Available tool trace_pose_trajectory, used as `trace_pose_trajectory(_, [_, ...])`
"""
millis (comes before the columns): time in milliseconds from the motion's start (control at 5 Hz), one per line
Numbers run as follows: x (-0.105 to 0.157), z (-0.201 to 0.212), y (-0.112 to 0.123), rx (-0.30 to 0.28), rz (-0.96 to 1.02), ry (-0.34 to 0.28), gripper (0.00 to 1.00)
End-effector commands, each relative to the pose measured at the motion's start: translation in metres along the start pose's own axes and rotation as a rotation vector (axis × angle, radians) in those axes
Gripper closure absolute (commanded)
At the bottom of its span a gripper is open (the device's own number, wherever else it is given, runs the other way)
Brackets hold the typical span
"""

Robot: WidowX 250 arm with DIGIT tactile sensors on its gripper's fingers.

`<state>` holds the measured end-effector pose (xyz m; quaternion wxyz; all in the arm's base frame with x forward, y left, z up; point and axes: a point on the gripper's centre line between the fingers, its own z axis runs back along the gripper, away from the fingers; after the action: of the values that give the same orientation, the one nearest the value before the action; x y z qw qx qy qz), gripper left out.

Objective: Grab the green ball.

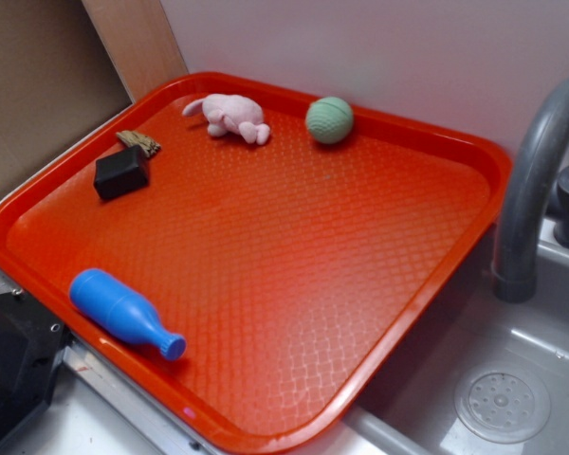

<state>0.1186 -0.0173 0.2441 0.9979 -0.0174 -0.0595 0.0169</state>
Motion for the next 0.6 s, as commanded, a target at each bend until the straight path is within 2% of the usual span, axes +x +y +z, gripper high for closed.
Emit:
trace_pose_trajectory(0, [0.0, 0.0, 0.0, 0.0, 0.0, 0.0, 0.0])
trace_pose_trajectory(200, [0.042, -0.057, -0.041, 0.137, 0.024, -0.072, 0.0])
trace_pose_trajectory(400, [0.084, -0.108, -0.066, 0.089, -0.077, -0.149, 0.0])
